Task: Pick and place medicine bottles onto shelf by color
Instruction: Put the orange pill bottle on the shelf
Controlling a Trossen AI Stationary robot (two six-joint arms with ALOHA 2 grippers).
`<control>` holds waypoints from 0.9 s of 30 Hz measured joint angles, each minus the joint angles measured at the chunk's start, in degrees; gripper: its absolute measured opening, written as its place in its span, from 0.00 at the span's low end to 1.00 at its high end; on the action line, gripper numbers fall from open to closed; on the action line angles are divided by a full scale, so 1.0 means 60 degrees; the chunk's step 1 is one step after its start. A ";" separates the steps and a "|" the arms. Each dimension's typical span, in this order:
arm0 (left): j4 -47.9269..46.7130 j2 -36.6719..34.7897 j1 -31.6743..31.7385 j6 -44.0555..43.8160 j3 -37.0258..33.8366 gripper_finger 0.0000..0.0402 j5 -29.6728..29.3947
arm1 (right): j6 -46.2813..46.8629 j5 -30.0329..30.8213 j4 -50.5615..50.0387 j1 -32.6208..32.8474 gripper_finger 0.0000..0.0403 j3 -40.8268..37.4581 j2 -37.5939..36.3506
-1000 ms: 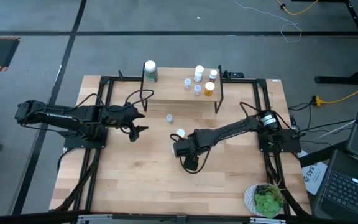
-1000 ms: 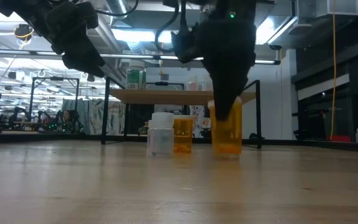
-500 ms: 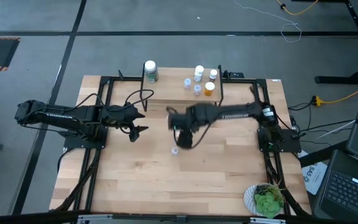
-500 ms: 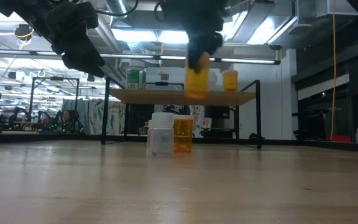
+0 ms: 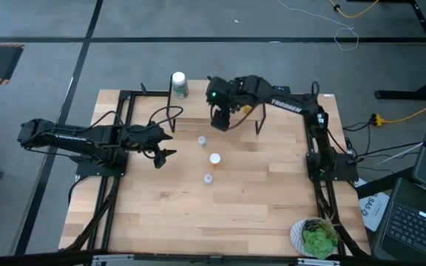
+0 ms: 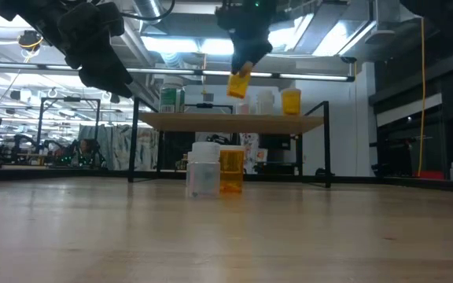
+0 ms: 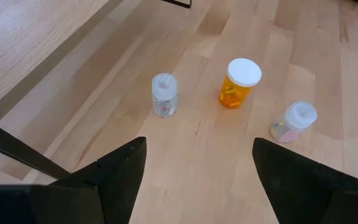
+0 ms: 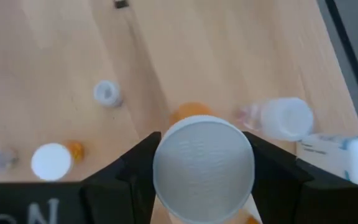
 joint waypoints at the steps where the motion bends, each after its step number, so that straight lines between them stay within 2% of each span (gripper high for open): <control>1: 0.0000 0.0000 0.0000 0.0000 0.0000 0.72 0.0000 | -0.0009 -0.0121 -0.0015 -0.0149 0.50 0.0000 0.0027; 6: 0.0000 0.0000 0.0002 0.0000 0.0000 0.72 0.0000 | -0.0237 -0.0653 -0.0048 -0.0675 0.50 -0.0015 0.0088; 14: 0.0000 0.0000 0.0000 -0.0004 0.0000 0.72 -0.0007 | -0.0270 -0.0692 -0.0063 -0.1155 0.50 -0.0011 0.0078; 19: -0.0002 0.0000 0.0003 -0.0004 0.0000 0.72 -0.0007 | -0.0309 -0.0694 -0.0061 -0.1265 0.50 -0.0011 0.0078; 27: 0.0000 0.0000 0.0000 -0.0007 0.0000 0.72 -0.0007 | -0.0247 -0.1382 -0.0059 -0.1258 0.50 -0.0011 0.0078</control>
